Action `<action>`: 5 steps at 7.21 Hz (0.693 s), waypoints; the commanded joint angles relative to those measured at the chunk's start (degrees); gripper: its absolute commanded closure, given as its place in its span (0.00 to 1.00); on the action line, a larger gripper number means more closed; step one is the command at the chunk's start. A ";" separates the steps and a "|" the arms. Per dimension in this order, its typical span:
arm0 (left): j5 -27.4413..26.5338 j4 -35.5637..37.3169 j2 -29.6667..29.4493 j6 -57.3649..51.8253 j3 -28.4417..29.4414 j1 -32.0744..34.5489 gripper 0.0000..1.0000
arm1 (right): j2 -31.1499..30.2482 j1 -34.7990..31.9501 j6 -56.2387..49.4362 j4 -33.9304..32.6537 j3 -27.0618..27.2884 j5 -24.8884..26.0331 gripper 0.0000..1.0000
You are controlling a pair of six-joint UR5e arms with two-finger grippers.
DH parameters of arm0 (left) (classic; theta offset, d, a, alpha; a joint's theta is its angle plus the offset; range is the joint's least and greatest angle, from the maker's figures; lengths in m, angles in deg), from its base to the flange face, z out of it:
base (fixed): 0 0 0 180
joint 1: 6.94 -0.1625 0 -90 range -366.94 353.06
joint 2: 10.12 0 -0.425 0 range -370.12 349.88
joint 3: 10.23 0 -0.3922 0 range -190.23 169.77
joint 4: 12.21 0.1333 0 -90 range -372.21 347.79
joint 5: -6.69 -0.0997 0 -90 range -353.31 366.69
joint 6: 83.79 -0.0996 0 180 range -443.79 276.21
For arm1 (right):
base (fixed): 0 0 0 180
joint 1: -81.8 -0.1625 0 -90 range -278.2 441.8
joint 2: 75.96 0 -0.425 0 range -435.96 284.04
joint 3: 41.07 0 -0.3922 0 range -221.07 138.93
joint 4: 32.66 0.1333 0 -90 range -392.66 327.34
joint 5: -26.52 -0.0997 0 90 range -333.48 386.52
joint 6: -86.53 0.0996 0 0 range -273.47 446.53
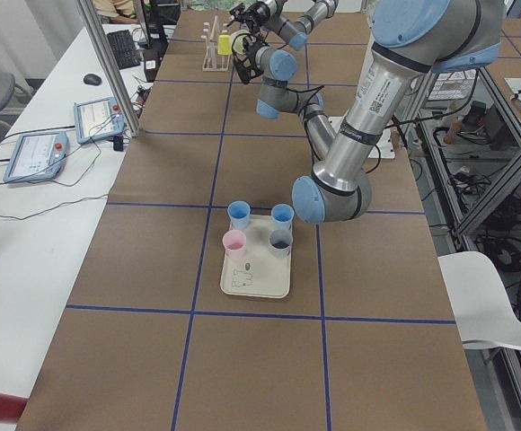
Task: Transfer IKEA cup to right arm and place on rack
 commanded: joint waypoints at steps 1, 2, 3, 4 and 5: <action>-0.01 0.00 -0.90 -0.03 0.42 -0.08 1.00 | 0.21 1.90 -0.38 -0.04 -0.18 2.44 0.02; -0.01 0.00 -1.17 -0.03 0.77 -0.08 1.00 | 0.21 2.34 -0.47 -0.12 -0.18 2.72 0.02; -0.01 -0.17 -1.43 -0.03 1.56 -0.52 1.00 | 0.29 2.44 -0.47 -0.12 0.00 2.72 0.02; -0.01 -0.17 -1.52 -0.03 1.56 -0.70 1.00 | 0.29 2.44 -0.47 -0.04 0.00 2.72 0.15; -0.01 -0.17 -1.78 -0.03 1.56 -0.78 0.74 | 0.29 2.35 -0.73 0.05 -0.09 2.98 0.49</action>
